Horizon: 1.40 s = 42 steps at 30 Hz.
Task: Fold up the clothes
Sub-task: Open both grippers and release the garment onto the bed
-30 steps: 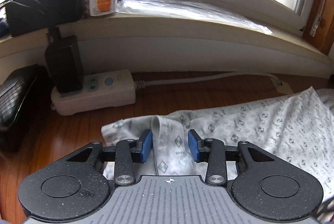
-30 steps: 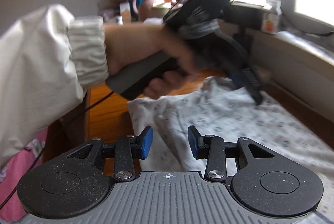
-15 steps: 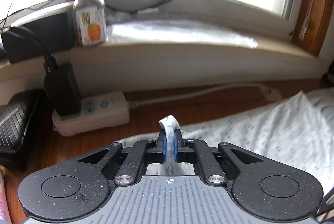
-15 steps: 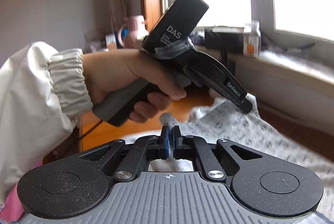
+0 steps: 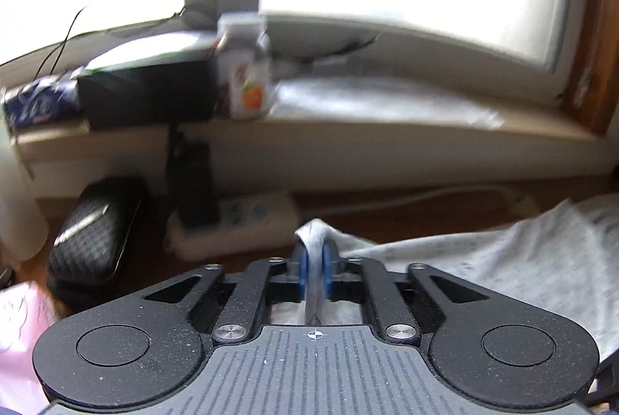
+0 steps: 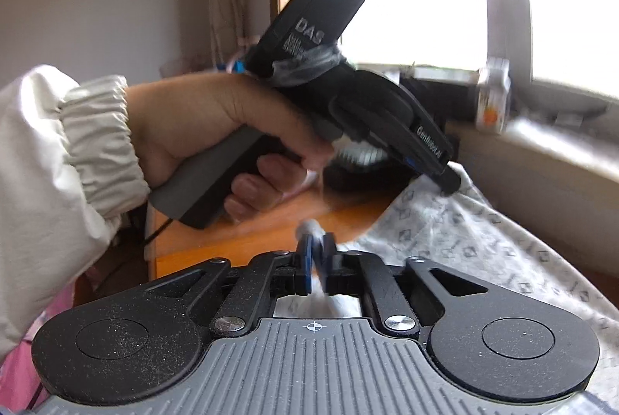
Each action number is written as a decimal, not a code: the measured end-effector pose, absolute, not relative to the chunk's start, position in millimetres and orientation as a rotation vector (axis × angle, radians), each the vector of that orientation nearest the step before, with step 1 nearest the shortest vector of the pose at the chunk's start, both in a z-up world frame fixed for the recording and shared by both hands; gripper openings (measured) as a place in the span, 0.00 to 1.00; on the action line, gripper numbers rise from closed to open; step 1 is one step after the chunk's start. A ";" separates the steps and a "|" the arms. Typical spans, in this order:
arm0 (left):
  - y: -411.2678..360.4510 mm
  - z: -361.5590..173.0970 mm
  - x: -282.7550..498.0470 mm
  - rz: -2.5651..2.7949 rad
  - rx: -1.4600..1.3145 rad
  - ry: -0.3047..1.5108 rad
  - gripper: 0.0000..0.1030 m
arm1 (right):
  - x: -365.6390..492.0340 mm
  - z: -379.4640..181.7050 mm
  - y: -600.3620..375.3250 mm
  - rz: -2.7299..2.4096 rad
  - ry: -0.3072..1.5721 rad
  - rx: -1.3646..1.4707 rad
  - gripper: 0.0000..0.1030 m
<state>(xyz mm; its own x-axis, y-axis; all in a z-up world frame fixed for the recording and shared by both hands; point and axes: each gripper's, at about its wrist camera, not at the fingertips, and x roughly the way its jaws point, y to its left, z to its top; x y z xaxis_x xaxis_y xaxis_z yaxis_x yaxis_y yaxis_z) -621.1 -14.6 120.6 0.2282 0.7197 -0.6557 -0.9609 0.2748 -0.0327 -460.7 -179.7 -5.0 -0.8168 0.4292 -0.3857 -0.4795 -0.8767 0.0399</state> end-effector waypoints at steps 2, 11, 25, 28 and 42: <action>-11.9 109.7 -624.7 1.249 -0.508 0.606 0.19 | -461.1 -10.8 -177.2 2.590 0.205 -0.550 0.19; -17.9 108.4 -605.7 1.338 -0.435 0.590 0.44 | -377.0 12.4 -175.6 2.478 0.151 -0.598 0.35; -26.0 101.6 -461.8 1.107 -0.318 0.618 0.44 | -164.8 -4.0 -189.4 2.166 0.224 -0.728 0.35; -20.7 88.4 -447.0 1.082 -0.343 0.627 0.44 | -148.1 -12.5 -206.3 2.176 0.256 -0.734 0.35; -15.2 48.3 -431.0 0.978 -0.390 0.577 0.54 | -125.7 -30.0 -248.5 2.201 0.319 -0.749 0.33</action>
